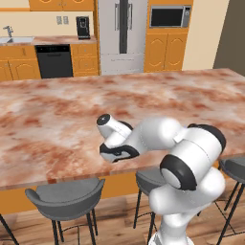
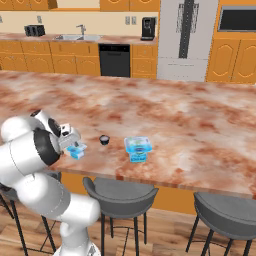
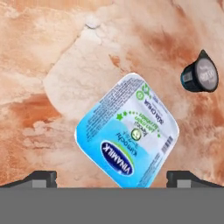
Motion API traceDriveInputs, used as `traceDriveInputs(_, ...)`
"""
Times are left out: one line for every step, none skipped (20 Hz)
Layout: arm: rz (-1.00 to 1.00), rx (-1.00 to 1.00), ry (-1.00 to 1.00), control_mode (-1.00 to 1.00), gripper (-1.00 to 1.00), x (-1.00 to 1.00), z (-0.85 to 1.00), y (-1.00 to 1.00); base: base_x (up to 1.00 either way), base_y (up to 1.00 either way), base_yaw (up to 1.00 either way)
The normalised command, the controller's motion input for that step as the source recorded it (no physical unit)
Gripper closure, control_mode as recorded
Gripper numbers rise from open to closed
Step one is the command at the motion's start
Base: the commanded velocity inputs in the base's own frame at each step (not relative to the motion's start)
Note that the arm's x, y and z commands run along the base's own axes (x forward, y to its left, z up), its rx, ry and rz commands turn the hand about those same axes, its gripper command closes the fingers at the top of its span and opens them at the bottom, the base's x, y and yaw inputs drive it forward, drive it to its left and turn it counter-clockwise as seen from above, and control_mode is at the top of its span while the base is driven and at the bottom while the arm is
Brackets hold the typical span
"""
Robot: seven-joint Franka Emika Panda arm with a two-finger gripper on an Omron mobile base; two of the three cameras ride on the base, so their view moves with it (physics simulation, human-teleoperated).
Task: Stack the yogurt containers by placing the smaller containers on top of the larger containers.
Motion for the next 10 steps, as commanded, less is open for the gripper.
traceDriveInputs(-0.02,0.0,-0.01,-1.0,-1.0,0.24,-0.13,0.0,0.0,0.0,0.0)
traceDriveInputs(-0.02,0.0,-0.01,-1.0,-1.0,0.23,-0.13,0.0,0.0,0.0,0.0)
traceDriveInputs(-0.02,0.0,-0.01,-1.0,-1.0,0.23,-0.15,0.0,0.0,0.0,0.0)
traceDriveInputs(-0.02,0.0,-0.01,-1.0,-1.0,0.22,-0.16,0.0,0.0,0.0,0.0)
traceDriveInputs(-0.02,0.0,-0.01,-1.0,-1.0,0.21,-0.17,0.0,0.0,0.0,0.0)
traceDriveInputs(-0.02,0.0,0.0,-1.0,-1.0,0.2,-0.18,0.0,0.0,0.0,0.0)
traceDriveInputs(-0.02,0.0,0.0,-1.0,-1.0,0.19,-0.19,0.0,0.0,0.0,0.0)
traceDriveInputs(-0.02,0.0,0.0,-1.0,-1.0,0.19,-0.2,0.0,0.0,0.0,0.0)
traceDriveInputs(-0.02,0.0,0.0,-1.0,-1.0,0.18,-0.2,0.0,0.0,0.0,0.0)
traceDriveInputs(-0.02,0.0,0.0,-1.0,-1.0,0.18,-0.21,0.0,0.0,0.0,0.0)
